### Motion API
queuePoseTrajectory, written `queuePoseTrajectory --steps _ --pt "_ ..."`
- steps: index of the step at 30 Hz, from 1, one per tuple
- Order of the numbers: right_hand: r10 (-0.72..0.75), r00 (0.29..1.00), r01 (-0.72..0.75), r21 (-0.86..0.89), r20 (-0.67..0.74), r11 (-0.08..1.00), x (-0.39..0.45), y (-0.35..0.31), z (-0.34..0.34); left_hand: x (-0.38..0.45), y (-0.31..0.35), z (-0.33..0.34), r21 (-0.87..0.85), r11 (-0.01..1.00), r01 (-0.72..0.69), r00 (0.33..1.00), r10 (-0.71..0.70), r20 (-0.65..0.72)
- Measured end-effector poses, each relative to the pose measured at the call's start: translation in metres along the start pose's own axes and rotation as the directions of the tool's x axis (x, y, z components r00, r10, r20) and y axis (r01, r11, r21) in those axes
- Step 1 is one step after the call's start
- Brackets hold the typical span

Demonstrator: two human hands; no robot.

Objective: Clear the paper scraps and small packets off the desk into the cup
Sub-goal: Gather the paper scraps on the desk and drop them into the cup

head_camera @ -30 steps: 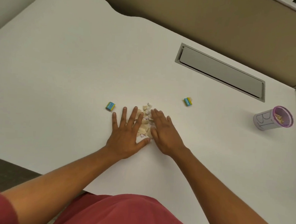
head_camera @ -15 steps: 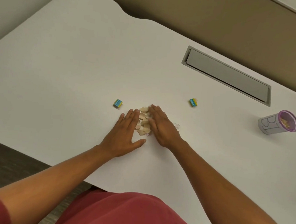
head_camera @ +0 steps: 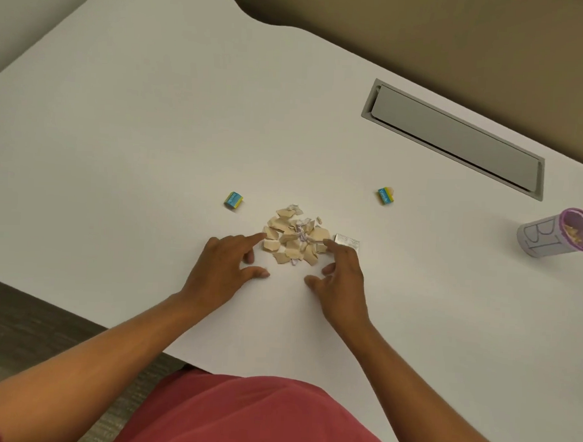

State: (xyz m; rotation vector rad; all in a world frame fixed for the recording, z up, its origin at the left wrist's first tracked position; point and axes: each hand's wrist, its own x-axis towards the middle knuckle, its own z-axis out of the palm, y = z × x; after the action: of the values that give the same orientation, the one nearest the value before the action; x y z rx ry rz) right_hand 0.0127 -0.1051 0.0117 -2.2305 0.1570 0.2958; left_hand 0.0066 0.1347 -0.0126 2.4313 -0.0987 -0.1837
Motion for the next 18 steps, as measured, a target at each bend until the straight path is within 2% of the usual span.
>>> queuePoseTrajectory --steps 2,6,9,13,15,18 --pt "-0.005 0.999 0.007 0.075 -0.032 0.997 0.009 -0.005 0.001 0.015 0.014 0.005 -0.025 1.000 -0.004 1.000 0.003 -0.028" --pt "-0.027 0.992 0.039 0.103 -0.120 0.994 0.019 -0.006 -0.002 0.039 0.032 0.004 -0.145 0.988 0.046 0.996 -0.057 -0.075" --pt "-0.033 0.993 0.039 0.058 -0.114 0.998 0.021 0.002 -0.010 0.047 0.028 -0.006 -0.080 0.997 -0.006 0.997 -0.001 -0.081" --pt "-0.167 0.986 0.166 -0.253 0.017 0.953 0.019 -0.001 -0.016 0.048 0.019 -0.018 0.101 0.984 -0.146 0.984 0.134 0.114" --pt "-0.236 0.965 0.261 -0.415 0.111 0.872 0.023 -0.012 -0.014 0.052 0.025 -0.018 0.196 0.958 -0.209 0.962 0.166 0.215" --pt "-0.239 0.947 0.322 -0.578 0.216 0.750 0.035 -0.028 -0.008 0.059 0.044 -0.012 0.319 0.916 -0.245 0.945 0.151 0.292"
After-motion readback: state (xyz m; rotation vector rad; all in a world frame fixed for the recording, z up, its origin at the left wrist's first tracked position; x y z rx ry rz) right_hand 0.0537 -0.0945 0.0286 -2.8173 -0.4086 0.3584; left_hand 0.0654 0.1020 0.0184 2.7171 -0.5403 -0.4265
